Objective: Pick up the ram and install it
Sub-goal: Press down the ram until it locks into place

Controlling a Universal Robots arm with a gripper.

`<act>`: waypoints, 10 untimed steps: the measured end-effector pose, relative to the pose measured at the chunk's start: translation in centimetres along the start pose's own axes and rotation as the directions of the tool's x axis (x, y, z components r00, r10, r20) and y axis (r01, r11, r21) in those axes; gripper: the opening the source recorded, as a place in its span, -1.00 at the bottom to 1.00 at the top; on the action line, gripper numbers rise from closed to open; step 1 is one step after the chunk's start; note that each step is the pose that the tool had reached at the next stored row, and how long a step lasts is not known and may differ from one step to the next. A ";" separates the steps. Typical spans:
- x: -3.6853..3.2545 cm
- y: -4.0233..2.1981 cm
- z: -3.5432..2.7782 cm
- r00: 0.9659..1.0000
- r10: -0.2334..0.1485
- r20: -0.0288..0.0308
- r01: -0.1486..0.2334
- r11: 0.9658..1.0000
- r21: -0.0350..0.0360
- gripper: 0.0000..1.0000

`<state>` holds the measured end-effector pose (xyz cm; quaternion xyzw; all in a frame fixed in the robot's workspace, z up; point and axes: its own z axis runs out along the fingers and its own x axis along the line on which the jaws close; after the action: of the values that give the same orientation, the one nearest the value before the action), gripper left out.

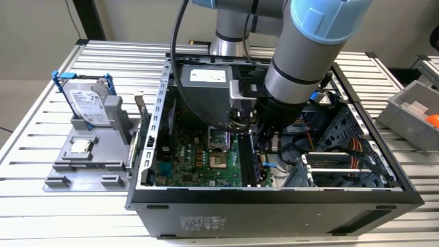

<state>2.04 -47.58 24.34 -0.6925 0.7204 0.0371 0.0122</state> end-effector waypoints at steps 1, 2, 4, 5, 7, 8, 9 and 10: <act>0.01 0.00 0.11 1.000 0.000 0.000 0.000 1.000 0.000 -1.00; 0.02 -0.01 0.23 1.000 0.000 0.000 0.000 1.000 0.000 -1.00; 0.03 -0.02 0.42 1.000 0.000 0.000 0.000 1.000 0.000 -1.00; 0.04 -0.02 0.47 1.000 0.000 0.000 0.000 1.000 0.000 -1.00; 0.04 -0.02 0.60 1.000 0.000 0.000 0.000 1.000 0.000 -1.00; 0.05 -0.02 0.66 1.000 0.000 0.000 0.000 1.000 0.000 -1.00; 0.05 -0.02 0.69 1.000 0.000 0.000 0.000 1.000 0.000 -1.00; 0.06 -0.02 0.69 1.000 0.000 0.000 0.000 1.000 0.000 -1.00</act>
<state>2.04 -47.59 23.65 -0.6925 0.7204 0.0370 0.0121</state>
